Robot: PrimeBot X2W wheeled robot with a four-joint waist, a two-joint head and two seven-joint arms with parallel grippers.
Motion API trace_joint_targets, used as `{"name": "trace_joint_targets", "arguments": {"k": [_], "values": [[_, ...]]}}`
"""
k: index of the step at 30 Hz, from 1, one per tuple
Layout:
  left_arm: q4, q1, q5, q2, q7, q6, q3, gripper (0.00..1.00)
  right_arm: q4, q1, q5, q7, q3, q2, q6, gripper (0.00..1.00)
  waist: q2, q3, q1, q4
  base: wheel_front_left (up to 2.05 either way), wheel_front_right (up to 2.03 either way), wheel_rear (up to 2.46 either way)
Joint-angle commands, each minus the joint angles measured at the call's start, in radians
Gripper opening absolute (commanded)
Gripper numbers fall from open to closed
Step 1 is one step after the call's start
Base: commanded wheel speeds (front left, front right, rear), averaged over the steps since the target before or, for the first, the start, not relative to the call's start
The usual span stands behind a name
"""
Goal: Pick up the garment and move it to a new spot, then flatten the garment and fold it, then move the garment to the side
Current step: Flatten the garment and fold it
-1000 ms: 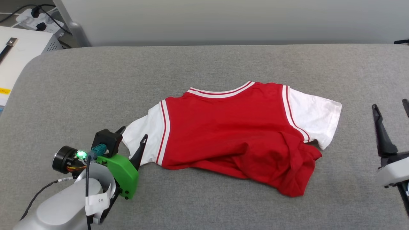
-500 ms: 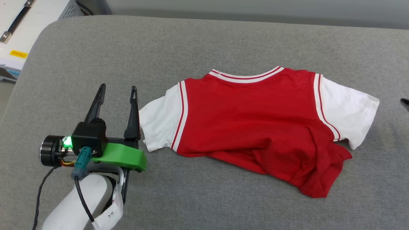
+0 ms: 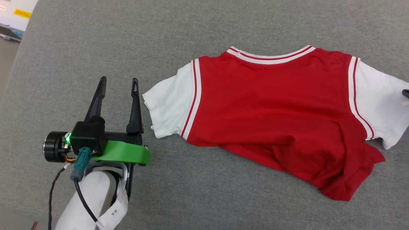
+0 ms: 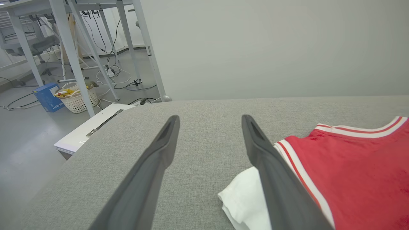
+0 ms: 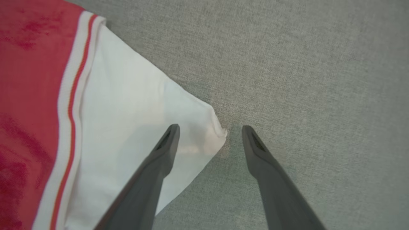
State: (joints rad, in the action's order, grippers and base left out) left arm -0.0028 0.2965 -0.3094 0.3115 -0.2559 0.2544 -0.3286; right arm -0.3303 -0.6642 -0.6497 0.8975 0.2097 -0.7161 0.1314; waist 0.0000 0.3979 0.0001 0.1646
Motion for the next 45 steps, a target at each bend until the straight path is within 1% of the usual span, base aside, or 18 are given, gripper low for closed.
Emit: {"name": "trace_joint_targets", "arguments": {"k": [1, 6, 11, 12, 16, 21, 27, 31, 34, 36, 38, 39, 42, 45], "values": [[0.005, 0.003, 0.020, -0.014, -0.006, -0.015, 0.017, 1.00, -0.021, -0.008, 0.008, -0.009, 0.014, 0.009, -0.001, 1.00, 0.0000, 0.038, -0.0001, 0.029, 0.00, 0.00, 0.00], [0.012, 0.008, 0.067, -0.052, -0.006, -0.064, 0.076, 1.00, -0.074, 0.035, -0.017, -0.023, 0.064, 0.031, -0.001, 1.00, 0.0000, 0.046, -0.0001, 0.027, 0.00, 0.00, 0.00], [0.034, 0.022, 0.100, -0.066, -0.006, -0.119, 0.117, 1.00, -0.084, 0.067, -0.053, -0.077, 0.079, 0.027, -0.001, 1.00, 0.0000, 0.026, -0.0001, 0.007, 0.00, 0.00, 0.00], [0.040, 0.027, 0.105, -0.067, -0.006, -0.130, 0.127, 1.00, -0.080, 0.073, -0.060, -0.096, 0.079, 0.021, -0.001, 0.00, 0.0000, 0.019, -0.0001, 0.001, 0.00, 0.00, 0.00], [0.064, 0.043, 0.109, -0.066, -0.006, -0.170, 0.169, 1.00, -0.050, 0.091, -0.080, -0.168, 0.085, -0.004, -0.001, 0.00, 0.0000, -0.013, -0.0001, -0.027, 0.00, 0.00, 0.00], [0.111, 0.075, 0.113, -0.037, -0.006, -0.231, 0.208, 1.00, 0.008, 0.122, -0.102, -0.254, 0.083, -0.043, -0.001, 0.00, 0.0000, -0.056, -0.0001, -0.065, 0.00, 0.00, 0.00], [0.218, 0.166, 0.115, 0.035, -0.006, -0.317, 0.218, 1.00, 0.079, 0.183, -0.109, -0.304, 0.065, -0.098, -0.001, 0.00, 0.0000, -0.091, -0.0001, -0.106, 0.00, 0.00, 0.00], [0.307, 0.266, 0.102, 0.090, 0.029, -0.364, 0.178, 1.00, 0.124, 0.225, -0.113, -0.311, 0.049, -0.112, -0.001, 0.00, 0.0000, -0.099, -0.0001, -0.131, 0.00, 0.00, 0.00], [0.367, 0.357, 0.071, 0.131, 0.095, -0.381, 0.112, 1.00, 0.150, 0.243, -0.107, -0.313, 0.045, -0.107, -0.001, 0.00, 0.0000, -0.098, -0.0001, -0.148, 0.00, 0.00, 0.00], [0.389, 0.415, 0.030, 0.157, 0.150, -0.384, 0.040, 1.00, 0.164, 0.246, -0.104, -0.314, 0.046, -0.100, -0.001, 0.00, 0.0000, -0.095, -0.0001, -0.158, 0.00, 0.00, 0.00], [0.405, 0.467, -0.053, 0.190, 0.222, -0.384, -0.057, 1.00, 0.174, 0.247, -0.100, -0.313, 0.049, -0.093, -0.001, 0.00, 0.0000, -0.092, -0.0001, -0.167, 0.00, 0.00, 0.00], [0.407, 0.497, -0.109, 0.212, 0.263, -0.385, -0.116, 1.00, 0.180, 0.246, -0.098, -0.312, 0.051, -0.091, -0.001, 0.00, 0.0000, -0.088, -0.0001, -0.170, 0.00, 0.00, 0.00], [0.415, 0.571, -0.239, 0.279, 0.387, -0.385, -0.251, 1.00, 0.194, 0.240, -0.094, -0.310, 0.055, -0.085, -0.001, 0.00, 0.0000, -0.079, -0.0001, -0.181, 0.00, 0.00, 0.00], [0.421, 0.635, -0.409, 0.323, 0.552, -0.385, -0.363, 1.00, 0.203, 0.235, -0.092, -0.309, 0.059, -0.081, -0.001, 0.00, 0.0000, -0.069, -0.0001, -0.189, 0.00, 0.00, 0.00]]}}
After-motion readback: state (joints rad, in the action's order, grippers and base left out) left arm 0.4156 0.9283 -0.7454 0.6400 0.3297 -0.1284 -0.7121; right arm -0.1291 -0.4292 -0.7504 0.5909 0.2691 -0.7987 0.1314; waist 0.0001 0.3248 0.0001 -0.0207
